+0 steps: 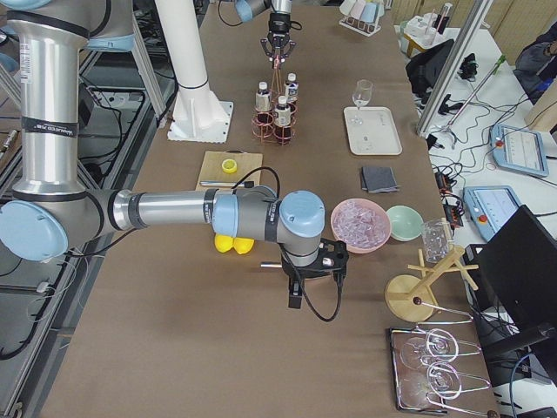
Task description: Take tea from basket to plate
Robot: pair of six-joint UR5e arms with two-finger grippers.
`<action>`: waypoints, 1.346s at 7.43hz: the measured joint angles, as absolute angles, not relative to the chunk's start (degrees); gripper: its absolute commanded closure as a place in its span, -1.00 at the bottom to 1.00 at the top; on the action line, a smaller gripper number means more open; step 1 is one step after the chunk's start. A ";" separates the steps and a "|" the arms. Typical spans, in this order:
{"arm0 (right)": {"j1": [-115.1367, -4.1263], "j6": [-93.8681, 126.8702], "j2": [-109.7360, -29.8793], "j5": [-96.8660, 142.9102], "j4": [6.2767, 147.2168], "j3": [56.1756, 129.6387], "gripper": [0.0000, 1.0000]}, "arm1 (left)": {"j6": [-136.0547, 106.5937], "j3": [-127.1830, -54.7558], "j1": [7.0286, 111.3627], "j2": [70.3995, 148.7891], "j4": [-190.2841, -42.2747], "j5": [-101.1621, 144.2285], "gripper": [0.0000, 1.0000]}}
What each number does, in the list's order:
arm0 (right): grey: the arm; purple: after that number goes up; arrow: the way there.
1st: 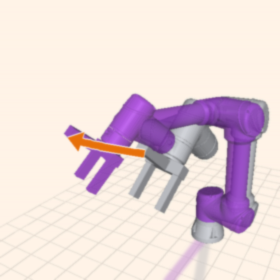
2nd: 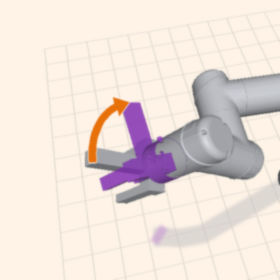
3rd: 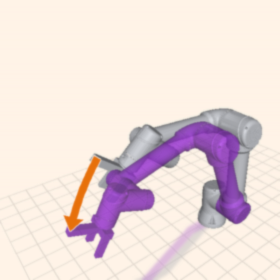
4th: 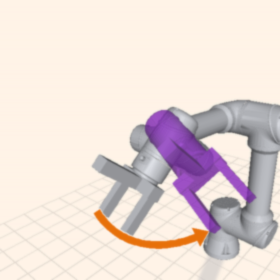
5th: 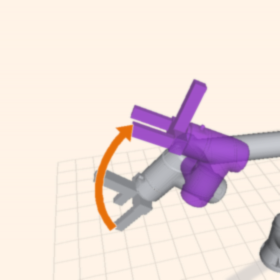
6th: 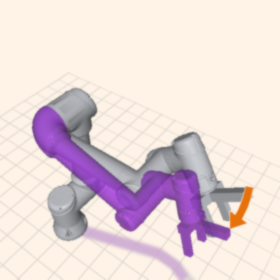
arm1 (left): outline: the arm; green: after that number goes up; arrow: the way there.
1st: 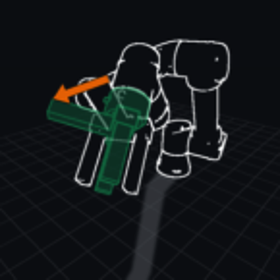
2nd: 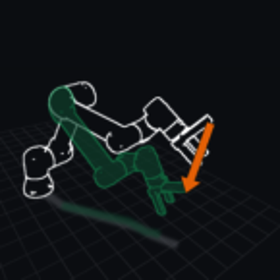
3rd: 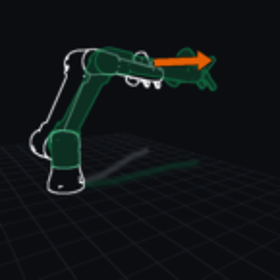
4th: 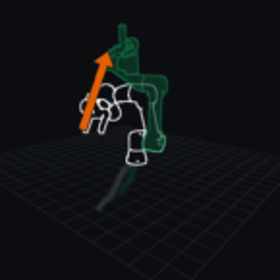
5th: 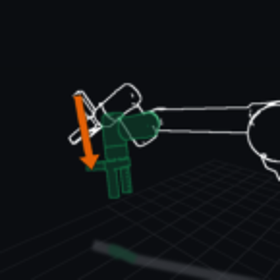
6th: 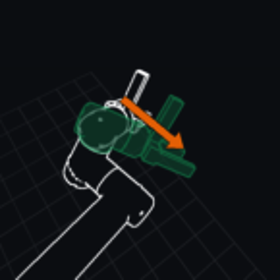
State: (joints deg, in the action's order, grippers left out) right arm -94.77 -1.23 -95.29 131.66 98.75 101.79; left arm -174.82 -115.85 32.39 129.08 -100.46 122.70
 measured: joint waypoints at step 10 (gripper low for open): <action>-57.91 60.49 -76.06 133.60 98.61 118.35 -0.99 | -174.63 -116.10 35.03 128.26 -100.90 125.10 1.00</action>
State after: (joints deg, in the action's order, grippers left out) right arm -57.91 60.49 -76.06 133.60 98.61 118.35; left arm -174.63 -116.10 35.03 128.26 -100.90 125.10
